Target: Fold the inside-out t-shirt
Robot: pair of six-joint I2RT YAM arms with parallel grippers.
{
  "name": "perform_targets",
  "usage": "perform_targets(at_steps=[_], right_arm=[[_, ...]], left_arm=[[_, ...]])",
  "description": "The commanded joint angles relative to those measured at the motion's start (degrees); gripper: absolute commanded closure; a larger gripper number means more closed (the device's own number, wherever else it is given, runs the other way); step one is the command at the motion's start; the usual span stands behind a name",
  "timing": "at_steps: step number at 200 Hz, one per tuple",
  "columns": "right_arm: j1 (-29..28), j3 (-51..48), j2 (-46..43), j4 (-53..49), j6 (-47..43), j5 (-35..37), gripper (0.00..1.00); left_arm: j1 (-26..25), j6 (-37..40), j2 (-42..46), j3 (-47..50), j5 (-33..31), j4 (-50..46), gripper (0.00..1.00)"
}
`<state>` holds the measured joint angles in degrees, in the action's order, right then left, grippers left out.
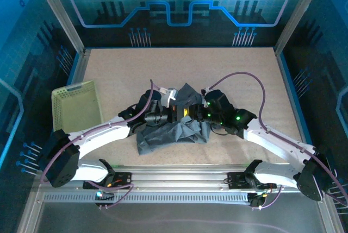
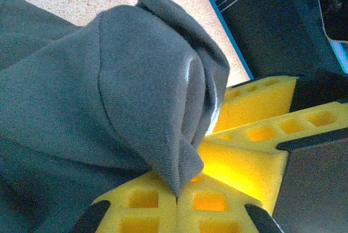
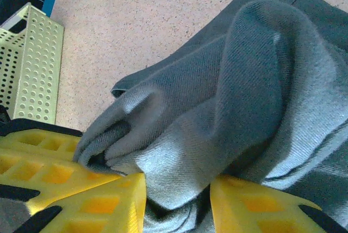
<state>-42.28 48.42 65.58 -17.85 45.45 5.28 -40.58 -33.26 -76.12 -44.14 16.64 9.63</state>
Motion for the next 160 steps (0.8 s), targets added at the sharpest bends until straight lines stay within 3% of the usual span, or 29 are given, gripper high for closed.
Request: perform_targets(at_steps=[1, 44, 123, 145, 160], right_arm=[[0.9, 0.8, 0.0, 2.0, 0.4, -1.0, 0.69], [0.9, 1.6, -1.6, -0.9, 0.8, 0.7, 1.0], [3.4, 6.8, -9.0, -8.2, -0.5, -0.5, 1.0], [3.7, 7.8, -9.3, -8.6, -0.1, -1.6, 1.0], [3.9, 8.6, -9.3, -8.3, 0.2, -3.3, 1.0]], left_arm=[[-0.4, 0.4, 1.8, 0.4, 1.8, 2.3, 1.0], [-0.4, 1.9, 1.5, 0.8, 1.1, 1.0, 0.97], [-0.3, 5.0, 2.3, 7.8, 2.0, 5.3, 0.41], [-1.8, 7.5, 0.8, 7.7, 2.0, 4.7, 0.35], [-2.6, 9.0, -1.9, 5.6, 0.7, 1.5, 0.42]])
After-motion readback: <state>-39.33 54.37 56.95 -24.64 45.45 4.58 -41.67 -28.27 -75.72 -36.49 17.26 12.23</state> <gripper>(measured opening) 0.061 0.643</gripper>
